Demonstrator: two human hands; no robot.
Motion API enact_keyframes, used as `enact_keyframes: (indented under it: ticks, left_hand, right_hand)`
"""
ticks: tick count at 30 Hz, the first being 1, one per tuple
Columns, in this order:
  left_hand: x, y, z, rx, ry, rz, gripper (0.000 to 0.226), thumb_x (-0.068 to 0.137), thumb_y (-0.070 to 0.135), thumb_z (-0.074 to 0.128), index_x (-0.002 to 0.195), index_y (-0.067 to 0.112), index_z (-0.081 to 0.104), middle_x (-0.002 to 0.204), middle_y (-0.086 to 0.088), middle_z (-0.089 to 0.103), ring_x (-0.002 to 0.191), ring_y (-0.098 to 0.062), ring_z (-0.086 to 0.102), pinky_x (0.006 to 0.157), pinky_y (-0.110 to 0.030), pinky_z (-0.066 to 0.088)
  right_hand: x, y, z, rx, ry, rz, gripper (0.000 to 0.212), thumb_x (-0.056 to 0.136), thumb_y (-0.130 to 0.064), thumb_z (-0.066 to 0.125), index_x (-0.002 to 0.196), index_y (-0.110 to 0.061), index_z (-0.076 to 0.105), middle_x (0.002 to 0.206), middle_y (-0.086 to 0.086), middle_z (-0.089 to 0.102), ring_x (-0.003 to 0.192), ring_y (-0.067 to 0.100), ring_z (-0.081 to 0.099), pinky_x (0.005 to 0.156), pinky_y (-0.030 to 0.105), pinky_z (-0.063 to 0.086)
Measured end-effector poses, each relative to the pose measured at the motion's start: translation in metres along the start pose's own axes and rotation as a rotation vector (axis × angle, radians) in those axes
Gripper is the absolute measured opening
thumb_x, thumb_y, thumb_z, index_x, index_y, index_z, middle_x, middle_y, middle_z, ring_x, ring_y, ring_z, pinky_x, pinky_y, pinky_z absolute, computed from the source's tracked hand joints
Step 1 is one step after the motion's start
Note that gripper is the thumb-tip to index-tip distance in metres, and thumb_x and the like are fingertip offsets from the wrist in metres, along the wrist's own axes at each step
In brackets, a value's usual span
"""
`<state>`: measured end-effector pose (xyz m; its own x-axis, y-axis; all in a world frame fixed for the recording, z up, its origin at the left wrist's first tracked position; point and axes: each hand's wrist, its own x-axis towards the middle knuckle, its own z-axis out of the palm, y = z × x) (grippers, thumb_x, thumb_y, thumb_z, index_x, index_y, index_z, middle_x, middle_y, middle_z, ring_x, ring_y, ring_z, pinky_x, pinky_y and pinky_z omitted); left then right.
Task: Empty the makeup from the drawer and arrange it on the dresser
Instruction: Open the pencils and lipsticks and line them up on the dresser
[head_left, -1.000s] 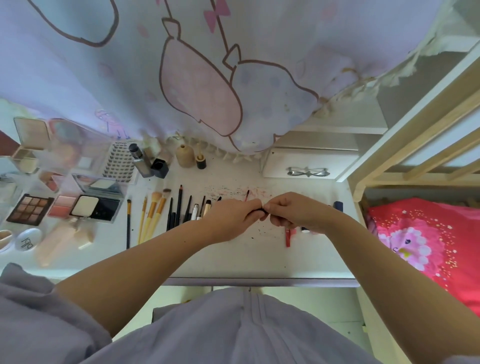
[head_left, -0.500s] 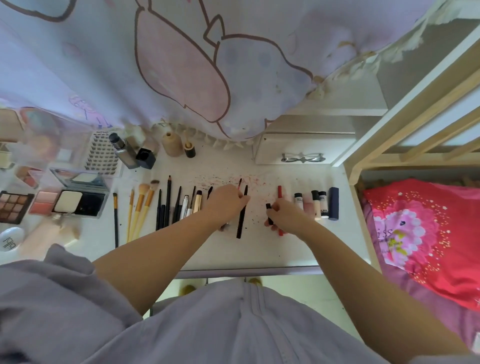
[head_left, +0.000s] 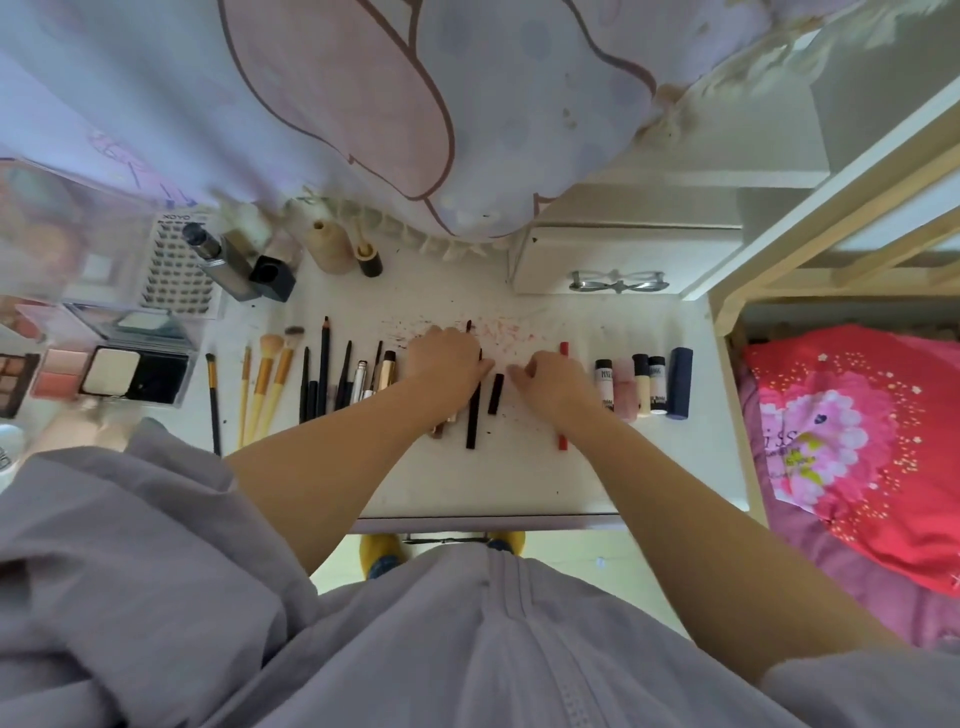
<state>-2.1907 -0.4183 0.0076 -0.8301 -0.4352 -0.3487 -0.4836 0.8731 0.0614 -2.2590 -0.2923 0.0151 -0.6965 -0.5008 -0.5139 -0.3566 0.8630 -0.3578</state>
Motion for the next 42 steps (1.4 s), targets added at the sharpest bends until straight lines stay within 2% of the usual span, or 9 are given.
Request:
enact_keyframes:
  ticks: [5,12,14,18,21,25,29,34,42]
  left_hand:
    - [-0.006,0.036,-0.006,-0.125,0.057,0.142,0.033,0.097,0.037,0.036,0.092,0.012,0.056,0.091,-0.005,0.055,0.082,-0.02,0.049,0.059,-0.031,0.037]
    - [-0.005,0.087,0.013,-0.14,-0.108,0.103,0.037,0.097,0.038,0.038,0.123,0.012,0.047,0.117,-0.007,0.054,0.111,-0.025,0.048,0.071,-0.032,0.034]
    - [-0.004,0.087,0.014,-0.203,-0.134,0.055,0.034,0.096,0.037,0.04,0.119,0.013,0.047,0.113,-0.007,0.055,0.106,-0.024,0.05,0.071,-0.032,0.037]
    - [-0.009,0.082,0.004,-0.641,-0.157,-0.057,0.019,0.099,0.025,0.033,0.095,0.012,0.046,0.082,-0.005,0.057,0.065,-0.018,0.054,0.053,-0.029,0.043]
    - [-0.02,0.067,-0.01,-0.898,-0.109,0.016,0.025,0.101,0.02,0.032,0.103,0.003,0.05,0.075,-0.004,0.055,0.061,-0.018,0.051,0.059,-0.035,0.045]
    - [-0.047,0.041,-0.029,-0.664,-0.104,0.292,0.026,0.101,0.026,0.032,0.112,0.015,0.053,0.084,-0.001,0.062,0.058,-0.009,0.047,0.058,-0.03,0.04]
    - [-0.07,0.011,-0.05,-0.422,-0.132,0.418,0.023,0.1,0.035,0.031,0.106,0.026,0.052,0.077,0.006,0.057,0.067,-0.013,0.054,0.057,-0.029,0.042]
    - [-0.085,-0.008,-0.067,-0.285,-0.053,0.466,0.024,0.1,0.038,0.028,0.104,0.026,0.049,0.067,0.01,0.05,0.057,-0.003,0.045,0.051,-0.024,0.034]
    - [-0.087,-0.013,-0.062,-0.365,-0.011,0.513,0.018,0.098,0.042,0.033,0.092,0.037,0.049,0.062,0.011,0.05,0.051,0.001,0.044,0.049,-0.022,0.032]
  right_hand:
    - [0.028,0.029,-0.052,-0.066,0.114,0.044,0.032,0.096,-0.036,0.04,0.093,-0.009,0.056,0.083,0.007,0.06,0.081,0.026,0.059,0.066,0.032,0.043]
    - [0.043,0.028,-0.048,-0.331,0.02,0.006,0.029,0.093,-0.041,0.044,0.086,-0.014,0.052,0.085,0.004,0.057,0.079,0.024,0.052,0.065,0.031,0.037]
    - [0.043,0.027,-0.05,-0.286,0.009,0.003,0.025,0.09,-0.035,0.047,0.079,-0.013,0.051,0.079,0.003,0.056,0.076,0.024,0.052,0.061,0.029,0.036]
    - [0.034,0.021,-0.063,-0.01,-0.054,-0.028,0.029,0.087,-0.028,0.048,0.063,-0.013,0.045,0.062,0.001,0.047,0.062,0.02,0.047,0.055,0.027,0.035]
    - [0.012,0.015,-0.079,0.198,-0.113,-0.093,0.028,0.089,-0.023,0.047,0.062,-0.013,0.048,0.059,-0.001,0.049,0.053,0.014,0.041,0.052,0.026,0.033]
    - [-0.029,0.008,-0.094,0.174,-0.331,-0.174,0.039,0.098,-0.031,0.039,0.071,-0.016,0.062,0.051,-0.008,0.055,0.045,0.009,0.042,0.049,0.02,0.037]
    - [-0.062,-0.001,-0.096,0.31,-0.488,-0.229,0.034,0.1,-0.032,0.04,0.084,-0.013,0.064,0.044,-0.012,0.051,0.035,0.002,0.038,0.038,0.013,0.033]
    - [-0.081,-0.016,-0.092,0.39,-0.436,-0.294,0.029,0.1,-0.027,0.042,0.088,-0.011,0.064,0.046,-0.013,0.05,0.037,0.0,0.037,0.042,0.014,0.035]
    - [-0.085,-0.01,-0.078,0.522,-0.418,-0.272,0.028,0.099,-0.026,0.046,0.09,-0.009,0.066,0.053,-0.009,0.049,0.045,0.005,0.036,0.052,0.021,0.032]
